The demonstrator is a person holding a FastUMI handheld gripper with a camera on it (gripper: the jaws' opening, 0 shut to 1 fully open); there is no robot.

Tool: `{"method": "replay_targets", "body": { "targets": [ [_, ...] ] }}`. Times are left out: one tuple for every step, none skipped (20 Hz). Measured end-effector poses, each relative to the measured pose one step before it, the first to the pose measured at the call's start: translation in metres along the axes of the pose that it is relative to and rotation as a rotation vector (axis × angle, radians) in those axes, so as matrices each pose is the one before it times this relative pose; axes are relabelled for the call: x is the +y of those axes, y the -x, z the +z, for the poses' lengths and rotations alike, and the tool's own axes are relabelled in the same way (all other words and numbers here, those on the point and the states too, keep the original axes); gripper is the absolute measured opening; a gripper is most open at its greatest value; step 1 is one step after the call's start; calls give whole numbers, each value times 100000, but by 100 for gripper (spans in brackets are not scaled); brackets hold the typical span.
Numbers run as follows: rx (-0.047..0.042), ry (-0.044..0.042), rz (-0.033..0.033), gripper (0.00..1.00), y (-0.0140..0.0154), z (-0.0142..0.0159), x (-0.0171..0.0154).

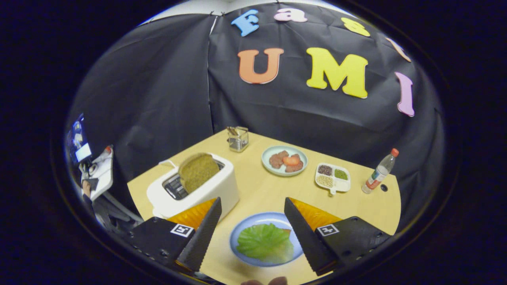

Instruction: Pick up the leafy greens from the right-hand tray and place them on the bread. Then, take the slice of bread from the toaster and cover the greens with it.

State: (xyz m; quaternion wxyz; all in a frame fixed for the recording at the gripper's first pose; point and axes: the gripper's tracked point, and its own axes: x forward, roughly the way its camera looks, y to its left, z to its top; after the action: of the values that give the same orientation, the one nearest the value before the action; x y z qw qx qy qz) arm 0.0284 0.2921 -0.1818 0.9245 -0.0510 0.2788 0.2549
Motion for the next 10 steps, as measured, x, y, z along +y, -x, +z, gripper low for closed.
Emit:
{"method": "replay_targets", "body": {
  "targets": [
    [-2023, -2925, -1022, 97, -39, 892, 1674],
    [-2016, -1870, -1221, 97, -192, 732, 1304],
    [-1909, -2235, -2175, 97, -284, 670, 1395],
    [-1508, -2529, -2266, 97, -416, 66, 1007],
    [-1213, -2317, -1180, 97, -274, 212, 1005],
    [-418, -2168, -1532, 97, -640, -2, 1231],
    [-31, -1300, -1163, 97, -533, -79, 941],
    [194, -429, -1897, 97, -644, -303, 771],
    [-115, -356, -2820, 97, -662, -229, 405],
    [-665, -914, -3540, 97, -700, -263, 91]
  ]
}}
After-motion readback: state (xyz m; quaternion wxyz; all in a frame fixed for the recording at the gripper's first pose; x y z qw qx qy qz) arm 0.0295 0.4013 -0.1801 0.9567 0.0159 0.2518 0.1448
